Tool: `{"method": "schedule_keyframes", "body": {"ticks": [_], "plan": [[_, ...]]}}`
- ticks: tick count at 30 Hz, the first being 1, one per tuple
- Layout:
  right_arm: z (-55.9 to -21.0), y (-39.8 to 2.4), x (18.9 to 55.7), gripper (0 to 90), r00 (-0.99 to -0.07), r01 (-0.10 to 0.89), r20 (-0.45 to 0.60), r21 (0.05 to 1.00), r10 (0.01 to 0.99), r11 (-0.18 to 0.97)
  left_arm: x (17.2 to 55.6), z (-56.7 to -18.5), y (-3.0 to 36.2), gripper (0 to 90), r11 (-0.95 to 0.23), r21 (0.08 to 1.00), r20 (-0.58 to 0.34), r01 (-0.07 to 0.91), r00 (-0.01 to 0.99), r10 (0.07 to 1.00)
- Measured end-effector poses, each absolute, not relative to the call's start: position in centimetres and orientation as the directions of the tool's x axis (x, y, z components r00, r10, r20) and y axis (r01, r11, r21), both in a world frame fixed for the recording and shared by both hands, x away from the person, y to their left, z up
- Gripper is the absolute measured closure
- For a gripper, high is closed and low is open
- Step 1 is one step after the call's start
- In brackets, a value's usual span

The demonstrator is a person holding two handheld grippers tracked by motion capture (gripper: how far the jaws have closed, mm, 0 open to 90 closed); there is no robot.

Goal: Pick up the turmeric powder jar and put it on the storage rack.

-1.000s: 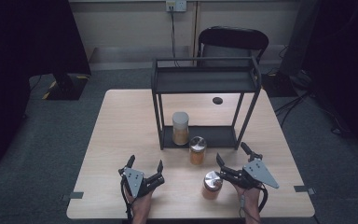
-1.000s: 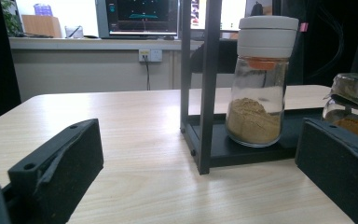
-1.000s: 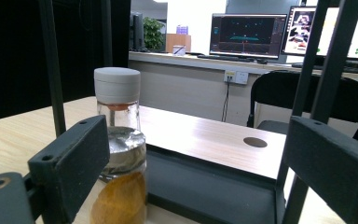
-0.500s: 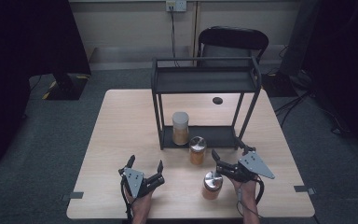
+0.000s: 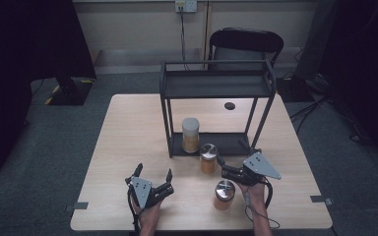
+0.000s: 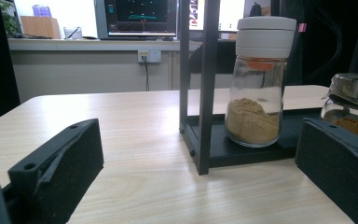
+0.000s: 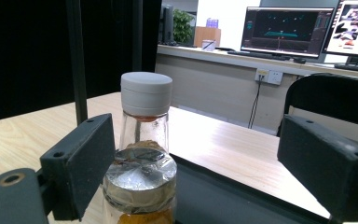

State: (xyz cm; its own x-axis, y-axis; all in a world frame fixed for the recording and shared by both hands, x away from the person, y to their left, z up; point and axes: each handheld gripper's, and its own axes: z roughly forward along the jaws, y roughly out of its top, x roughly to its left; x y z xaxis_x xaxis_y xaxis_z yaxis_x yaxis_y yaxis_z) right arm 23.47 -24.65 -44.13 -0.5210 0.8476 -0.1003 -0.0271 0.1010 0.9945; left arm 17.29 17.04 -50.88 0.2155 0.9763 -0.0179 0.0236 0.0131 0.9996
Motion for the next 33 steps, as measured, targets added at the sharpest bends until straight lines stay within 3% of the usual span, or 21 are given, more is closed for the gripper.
{"method": "schedule_keyframes", "body": {"ticks": [21,25,33], "plan": [[-44.8,-24.9,26.9,13.4,-0.599,0.016,-0.055,0.997,0.799,0.081,17.3,-50.9,17.1,0.6,0.014,1.000,-0.018,0.021,0.216,0.976],[-45.2,-25.5,27.7,14.2,-0.626,0.036,0.001,0.999,0.780,0.027,17.2,-51.0,17.1,0.6,0.015,1.000,-0.018,0.019,0.218,0.976],[-45.4,-25.8,28.7,15.2,-0.660,0.044,-0.013,0.997,0.751,0.056,17.2,-51.0,17.1,0.6,0.012,1.000,-0.016,0.019,0.218,0.976]]}}
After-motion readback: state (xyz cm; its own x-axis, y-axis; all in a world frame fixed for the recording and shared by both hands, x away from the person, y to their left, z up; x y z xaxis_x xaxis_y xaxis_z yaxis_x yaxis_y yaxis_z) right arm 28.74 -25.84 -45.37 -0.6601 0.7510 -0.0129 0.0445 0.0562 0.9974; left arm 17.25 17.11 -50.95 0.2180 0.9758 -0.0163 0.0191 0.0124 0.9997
